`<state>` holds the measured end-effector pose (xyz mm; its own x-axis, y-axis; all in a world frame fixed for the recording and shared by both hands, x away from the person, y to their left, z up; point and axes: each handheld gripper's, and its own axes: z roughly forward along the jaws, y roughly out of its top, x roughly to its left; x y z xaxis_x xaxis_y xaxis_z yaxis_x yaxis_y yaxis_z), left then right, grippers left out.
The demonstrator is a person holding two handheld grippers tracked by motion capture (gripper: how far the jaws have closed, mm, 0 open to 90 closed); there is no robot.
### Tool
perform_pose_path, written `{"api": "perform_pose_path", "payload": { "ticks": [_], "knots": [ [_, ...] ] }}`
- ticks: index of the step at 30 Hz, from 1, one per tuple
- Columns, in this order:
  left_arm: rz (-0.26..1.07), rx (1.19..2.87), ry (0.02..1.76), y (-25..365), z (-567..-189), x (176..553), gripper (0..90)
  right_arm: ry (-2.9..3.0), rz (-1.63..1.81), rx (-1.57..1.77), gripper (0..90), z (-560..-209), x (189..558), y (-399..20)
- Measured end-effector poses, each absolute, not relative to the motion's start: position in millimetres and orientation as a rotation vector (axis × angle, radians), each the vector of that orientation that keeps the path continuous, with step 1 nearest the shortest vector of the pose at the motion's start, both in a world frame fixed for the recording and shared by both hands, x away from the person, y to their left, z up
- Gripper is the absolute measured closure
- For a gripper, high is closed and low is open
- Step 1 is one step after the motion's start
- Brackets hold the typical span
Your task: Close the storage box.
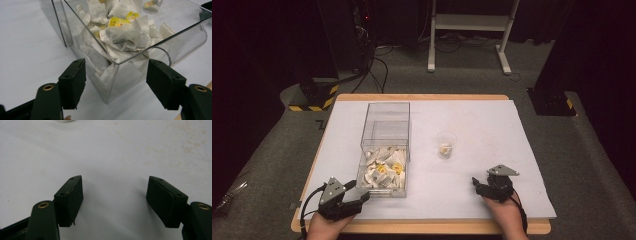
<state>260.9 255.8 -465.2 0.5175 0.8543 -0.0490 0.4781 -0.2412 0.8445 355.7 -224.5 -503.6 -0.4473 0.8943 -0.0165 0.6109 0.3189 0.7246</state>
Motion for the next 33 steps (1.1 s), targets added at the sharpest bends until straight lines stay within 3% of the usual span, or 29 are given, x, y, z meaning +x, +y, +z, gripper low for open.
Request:
{"api": "perform_pose_path", "payload": {
  "ticks": [15, 33],
  "knots": [
    [0.647, 1.814, 1.133, 252.1, -465.2, 262.6, 50.6, 2.172, 0.919, 1.333, 29.8, -503.7, 355.4, -224.3],
    [0.657, 1.799, 1.136, 250.1, -466.3, 268.9, 53.4, 2.172, 0.918, 1.331, 29.8, -503.7, 355.3, -224.3]
  ]
}}
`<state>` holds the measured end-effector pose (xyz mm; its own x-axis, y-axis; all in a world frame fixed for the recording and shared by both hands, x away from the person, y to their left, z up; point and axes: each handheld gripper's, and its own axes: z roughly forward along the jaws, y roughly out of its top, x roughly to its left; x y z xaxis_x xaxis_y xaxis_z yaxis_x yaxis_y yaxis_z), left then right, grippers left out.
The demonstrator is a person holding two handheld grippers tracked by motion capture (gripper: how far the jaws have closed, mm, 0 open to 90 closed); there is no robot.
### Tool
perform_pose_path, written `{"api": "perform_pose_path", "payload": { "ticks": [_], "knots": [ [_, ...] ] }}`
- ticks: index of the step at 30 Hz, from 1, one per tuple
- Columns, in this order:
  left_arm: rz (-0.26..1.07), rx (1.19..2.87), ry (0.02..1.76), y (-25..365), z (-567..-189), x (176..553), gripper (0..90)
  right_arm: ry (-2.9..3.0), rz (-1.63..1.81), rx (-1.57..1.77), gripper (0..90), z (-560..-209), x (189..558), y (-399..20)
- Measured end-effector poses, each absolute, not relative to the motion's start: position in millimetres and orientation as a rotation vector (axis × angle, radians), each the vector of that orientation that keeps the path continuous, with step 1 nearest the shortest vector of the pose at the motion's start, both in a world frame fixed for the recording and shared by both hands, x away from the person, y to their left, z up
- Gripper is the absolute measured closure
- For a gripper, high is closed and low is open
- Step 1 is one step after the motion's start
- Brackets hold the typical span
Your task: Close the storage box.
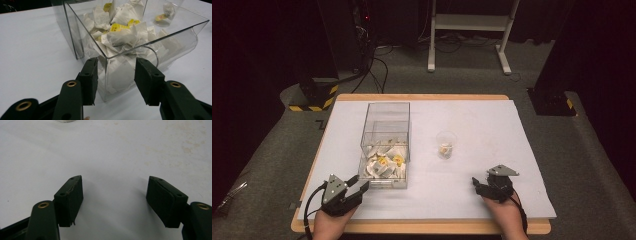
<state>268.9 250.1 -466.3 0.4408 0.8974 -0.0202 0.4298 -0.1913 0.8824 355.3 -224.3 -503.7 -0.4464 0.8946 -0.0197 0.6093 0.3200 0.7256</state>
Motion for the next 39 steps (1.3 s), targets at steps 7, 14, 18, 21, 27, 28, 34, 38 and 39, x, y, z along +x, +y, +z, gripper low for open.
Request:
{"api": "perform_pose_path", "payload": {
  "ticks": [7, 14, 18, 21, 27, 28, 34, 38, 39],
  "knots": [
    [0.655, 1.804, 1.161, 248.8, -469.0, 277.1, 32.0, 2.172, 0.917, 1.327, 29.8, -503.7, 355.2, -224.2],
    [0.669, 1.800, 1.179, 250.5, -469.4, 282.8, 26.5, 2.172, 0.918, 1.327, 29.8, -503.7, 355.2, -224.2],
    [0.682, 1.790, 1.195, 253.8, -469.4, 287.0, 24.9, 2.173, 0.918, 1.327, 29.8, -503.7, 355.2, -224.3],
    [0.698, 1.793, 1.198, 255.0, -469.3, 290.5, 23.7, 2.172, 0.918, 1.326, 29.8, -503.7, 355.2, -224.3],
    [0.696, 1.799, 1.208, 254.6, -469.9, 299.1, 22.4, 2.173, 0.918, 1.327, 29.8, -503.7, 355.2, -224.3],
    [0.690, 1.794, 1.214, 254.3, -470.3, 300.2, 22.1, 2.172, 0.918, 1.327, 29.7, -503.7, 355.3, -224.3],
    [0.707, 1.803, 1.213, 252.0, -474.4, 309.4, 19.9, 2.174, 0.917, 1.325, 29.7, -503.7, 355.2, -224.4],
    [0.708, 1.808, 1.215, 251.2, -474.6, 316.4, 19.3, 2.174, 0.917, 1.325, 29.7, -503.7, 355.3, -224.4],
    [0.711, 1.809, 1.214, 250.9, -474.4, 317.8, 19.3, 2.174, 0.916, 1.325, 29.7, -503.7, 355.3, -224.4]
  ]
}}
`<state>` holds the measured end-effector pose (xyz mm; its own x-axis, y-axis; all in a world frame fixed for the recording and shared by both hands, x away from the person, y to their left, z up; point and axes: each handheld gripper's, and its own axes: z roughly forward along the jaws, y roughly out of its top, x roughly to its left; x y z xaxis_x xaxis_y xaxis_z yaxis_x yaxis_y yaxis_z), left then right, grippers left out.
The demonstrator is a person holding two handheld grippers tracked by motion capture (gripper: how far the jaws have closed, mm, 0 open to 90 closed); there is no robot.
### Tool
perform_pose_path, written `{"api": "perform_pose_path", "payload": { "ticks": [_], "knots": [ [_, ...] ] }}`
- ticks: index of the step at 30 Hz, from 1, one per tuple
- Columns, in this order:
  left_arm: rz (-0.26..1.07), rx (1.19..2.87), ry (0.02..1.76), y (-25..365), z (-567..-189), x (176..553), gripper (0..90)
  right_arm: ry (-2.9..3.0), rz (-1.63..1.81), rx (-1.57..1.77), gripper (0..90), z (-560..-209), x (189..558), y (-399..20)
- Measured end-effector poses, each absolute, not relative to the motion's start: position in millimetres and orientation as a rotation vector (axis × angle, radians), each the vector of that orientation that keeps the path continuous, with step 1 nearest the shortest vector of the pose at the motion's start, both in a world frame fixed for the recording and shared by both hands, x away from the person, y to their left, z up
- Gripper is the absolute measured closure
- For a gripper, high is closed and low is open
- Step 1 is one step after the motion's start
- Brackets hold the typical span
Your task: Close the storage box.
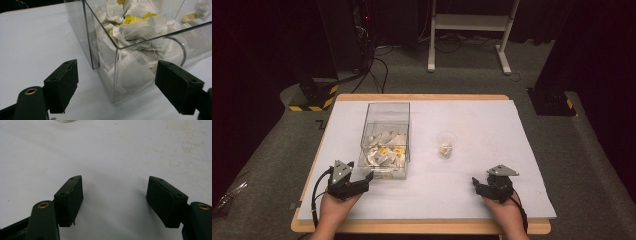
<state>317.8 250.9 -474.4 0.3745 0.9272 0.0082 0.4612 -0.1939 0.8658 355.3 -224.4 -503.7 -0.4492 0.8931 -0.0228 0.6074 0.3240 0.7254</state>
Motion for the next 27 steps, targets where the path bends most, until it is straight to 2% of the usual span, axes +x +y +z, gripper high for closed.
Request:
{"api": "perform_pose_path", "payload": {
  "ticks": [27],
  "knots": [
    [0.714, 1.790, 1.272, 246.7, -476.8, 355.6, 16.1, 2.175, 0.917, 1.325, 29.7, -503.8, 355.4, -224.6]
  ]
}}
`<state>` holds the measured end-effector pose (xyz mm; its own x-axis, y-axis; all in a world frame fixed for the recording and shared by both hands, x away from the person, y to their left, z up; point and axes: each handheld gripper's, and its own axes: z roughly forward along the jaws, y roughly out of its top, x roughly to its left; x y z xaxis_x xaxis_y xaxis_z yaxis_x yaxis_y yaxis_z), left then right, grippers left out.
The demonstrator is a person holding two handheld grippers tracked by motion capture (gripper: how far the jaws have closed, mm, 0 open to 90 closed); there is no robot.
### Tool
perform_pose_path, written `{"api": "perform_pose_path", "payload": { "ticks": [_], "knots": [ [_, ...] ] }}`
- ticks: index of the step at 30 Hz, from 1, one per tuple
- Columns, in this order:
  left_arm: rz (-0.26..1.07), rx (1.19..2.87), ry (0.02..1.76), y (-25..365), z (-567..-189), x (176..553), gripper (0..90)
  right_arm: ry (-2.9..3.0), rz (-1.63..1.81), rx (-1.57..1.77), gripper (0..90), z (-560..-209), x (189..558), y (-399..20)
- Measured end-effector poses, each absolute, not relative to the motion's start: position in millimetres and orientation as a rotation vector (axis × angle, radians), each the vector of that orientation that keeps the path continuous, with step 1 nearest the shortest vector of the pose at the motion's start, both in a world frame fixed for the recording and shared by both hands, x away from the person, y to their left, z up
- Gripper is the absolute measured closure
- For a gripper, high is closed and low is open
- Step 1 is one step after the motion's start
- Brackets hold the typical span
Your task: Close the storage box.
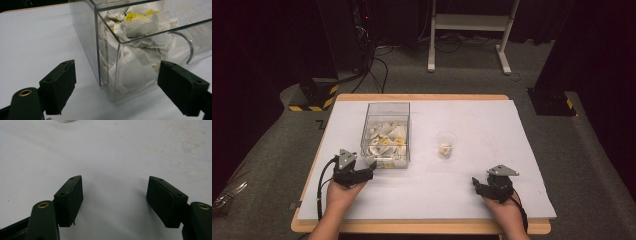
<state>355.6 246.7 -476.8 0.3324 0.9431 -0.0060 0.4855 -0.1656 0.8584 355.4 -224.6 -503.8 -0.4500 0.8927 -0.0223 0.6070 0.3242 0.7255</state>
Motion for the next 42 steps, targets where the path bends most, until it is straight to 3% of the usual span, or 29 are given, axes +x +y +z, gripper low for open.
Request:
{"api": "perform_pose_path", "payload": {
  "ticks": [23, 42],
  "knots": [
    [0.695, 1.747, 1.341, 247.6, -480.0, 393.6, 18.1, 2.175, 0.919, 1.325, 29.5, -503.8, 355.5, -224.7],
    [0.683, 1.743, 1.389, 248.8, -484.3, 388.9, 22.0, 2.175, 0.918, 1.324, 29.5, -503.8, 355.5, -224.7]
  ]
}}
